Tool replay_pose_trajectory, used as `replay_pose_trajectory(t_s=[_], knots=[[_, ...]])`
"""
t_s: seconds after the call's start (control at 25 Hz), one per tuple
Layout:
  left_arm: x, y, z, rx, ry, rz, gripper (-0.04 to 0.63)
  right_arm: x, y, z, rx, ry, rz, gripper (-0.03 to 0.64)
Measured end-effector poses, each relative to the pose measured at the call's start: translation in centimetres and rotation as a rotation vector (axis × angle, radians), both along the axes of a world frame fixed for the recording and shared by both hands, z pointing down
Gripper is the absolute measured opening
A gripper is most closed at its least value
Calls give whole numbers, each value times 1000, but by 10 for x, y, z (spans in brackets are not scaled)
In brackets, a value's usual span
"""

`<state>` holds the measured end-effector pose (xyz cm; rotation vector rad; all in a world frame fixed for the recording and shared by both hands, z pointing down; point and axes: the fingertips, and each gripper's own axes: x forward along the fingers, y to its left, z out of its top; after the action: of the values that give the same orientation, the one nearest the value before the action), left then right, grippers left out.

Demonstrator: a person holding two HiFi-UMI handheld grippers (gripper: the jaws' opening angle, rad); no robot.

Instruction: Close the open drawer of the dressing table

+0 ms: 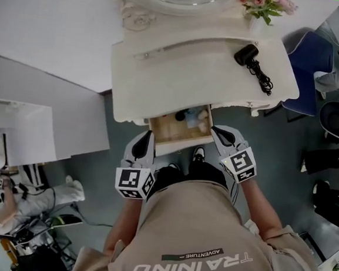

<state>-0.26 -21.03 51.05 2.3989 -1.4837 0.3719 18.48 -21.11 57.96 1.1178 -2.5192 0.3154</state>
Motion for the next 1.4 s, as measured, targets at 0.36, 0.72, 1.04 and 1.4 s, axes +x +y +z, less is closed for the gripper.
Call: replay_pose_trajectory(t_s=[0.36,0.72,1.04,1.4], knots=[[-25,-7,9,3,16,-73,17,-6,9,94,-221,82,17,3],[-36,-16,-1,10,64,-50,17,-10,73,192,-608,198,-5,3],[-75,-9,6,-9,76,-94,17,-26,90,228,-762,231,12,3],[-104,-3,16,-29,100,-130,17,-40,78,237,-777,288,27,3]])
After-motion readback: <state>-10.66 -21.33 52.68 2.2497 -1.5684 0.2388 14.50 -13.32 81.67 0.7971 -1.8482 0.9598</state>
